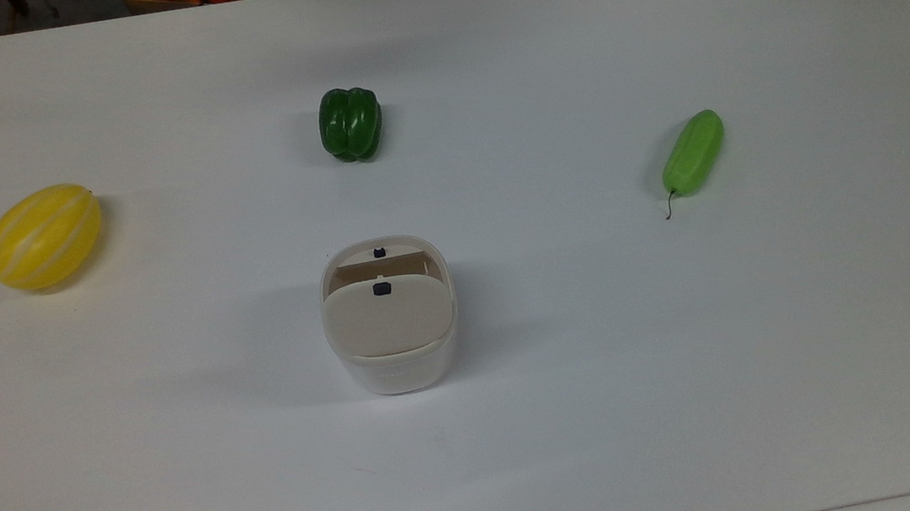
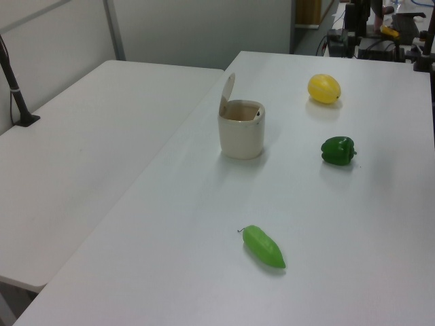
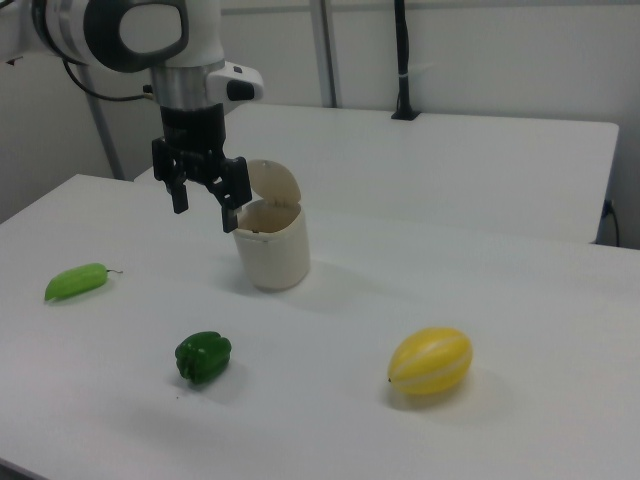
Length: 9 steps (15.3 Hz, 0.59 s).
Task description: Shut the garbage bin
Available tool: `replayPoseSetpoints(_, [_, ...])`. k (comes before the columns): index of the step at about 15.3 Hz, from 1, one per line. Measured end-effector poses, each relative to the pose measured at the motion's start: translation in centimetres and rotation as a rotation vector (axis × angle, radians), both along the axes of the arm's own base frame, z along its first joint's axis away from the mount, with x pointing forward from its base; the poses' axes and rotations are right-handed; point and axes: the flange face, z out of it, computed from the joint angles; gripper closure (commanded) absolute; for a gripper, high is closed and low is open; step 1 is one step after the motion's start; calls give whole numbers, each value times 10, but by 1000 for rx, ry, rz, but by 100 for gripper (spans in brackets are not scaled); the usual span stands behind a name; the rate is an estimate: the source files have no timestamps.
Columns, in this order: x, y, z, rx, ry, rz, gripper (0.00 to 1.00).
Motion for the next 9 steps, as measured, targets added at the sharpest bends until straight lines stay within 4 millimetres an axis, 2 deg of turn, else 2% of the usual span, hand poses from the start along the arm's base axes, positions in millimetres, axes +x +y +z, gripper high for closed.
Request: replayPoseSetpoints(9, [0,-5,6,-10,-12,-10,0])
